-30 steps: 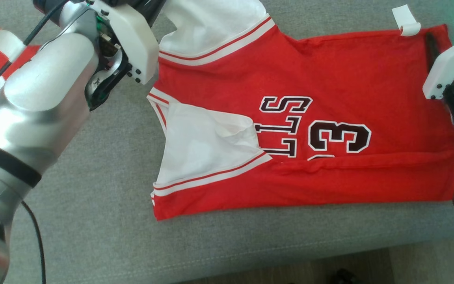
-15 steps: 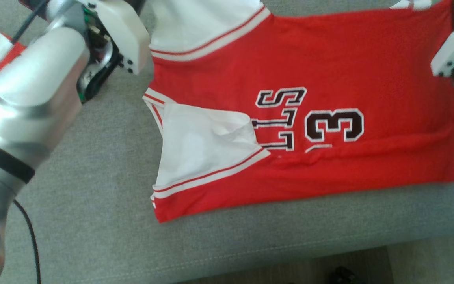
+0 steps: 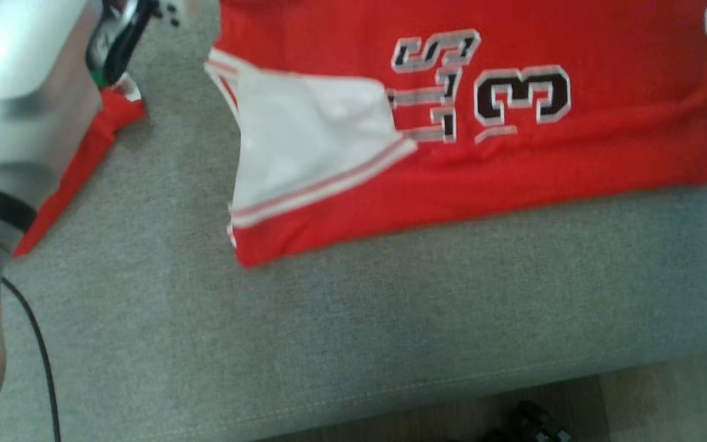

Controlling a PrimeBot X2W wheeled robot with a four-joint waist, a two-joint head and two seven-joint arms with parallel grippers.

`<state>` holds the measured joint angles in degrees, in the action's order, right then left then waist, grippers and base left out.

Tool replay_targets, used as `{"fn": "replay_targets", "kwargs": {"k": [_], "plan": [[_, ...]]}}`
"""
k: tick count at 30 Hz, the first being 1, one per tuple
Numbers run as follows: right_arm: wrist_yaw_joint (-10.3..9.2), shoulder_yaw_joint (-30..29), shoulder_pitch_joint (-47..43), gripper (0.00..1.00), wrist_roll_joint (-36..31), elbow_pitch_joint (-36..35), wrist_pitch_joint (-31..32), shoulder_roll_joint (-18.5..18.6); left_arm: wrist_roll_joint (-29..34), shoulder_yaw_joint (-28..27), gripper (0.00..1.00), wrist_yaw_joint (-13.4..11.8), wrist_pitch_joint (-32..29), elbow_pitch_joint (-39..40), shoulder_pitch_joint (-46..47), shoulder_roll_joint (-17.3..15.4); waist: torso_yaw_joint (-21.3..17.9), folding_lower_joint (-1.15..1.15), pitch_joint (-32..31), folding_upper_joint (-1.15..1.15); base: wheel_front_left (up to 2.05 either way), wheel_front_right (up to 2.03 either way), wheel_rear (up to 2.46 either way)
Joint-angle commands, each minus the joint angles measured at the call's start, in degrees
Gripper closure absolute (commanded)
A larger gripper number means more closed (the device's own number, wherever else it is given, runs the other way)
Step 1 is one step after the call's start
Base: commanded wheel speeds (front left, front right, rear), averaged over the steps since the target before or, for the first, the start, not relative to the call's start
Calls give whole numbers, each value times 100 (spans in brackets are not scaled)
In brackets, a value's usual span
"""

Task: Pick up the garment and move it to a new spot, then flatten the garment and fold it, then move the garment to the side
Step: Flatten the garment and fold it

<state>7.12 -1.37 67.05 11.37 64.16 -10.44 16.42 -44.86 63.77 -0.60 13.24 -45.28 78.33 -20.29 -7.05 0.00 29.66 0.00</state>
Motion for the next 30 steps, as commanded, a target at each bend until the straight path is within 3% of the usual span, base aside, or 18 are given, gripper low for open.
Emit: {"fn": "replay_targets", "kwargs": {"k": [1,15,30], "plan": [[36,-57,278,100,35,-100,-200,-55,76,-318,100,-72,91,-72,487,-73,-30,0,45,0,0,0,0],[36,229,20,100,389,264,-346,-197,299,-345,100,195,172,-358,159,65,-49,0,-192,0,0,0,0],[36,1017,-1090,100,1326,119,526,328,511,-112,100,238,142,741,-1186,-349,218,0,-1125,0,0,0,0]]}}
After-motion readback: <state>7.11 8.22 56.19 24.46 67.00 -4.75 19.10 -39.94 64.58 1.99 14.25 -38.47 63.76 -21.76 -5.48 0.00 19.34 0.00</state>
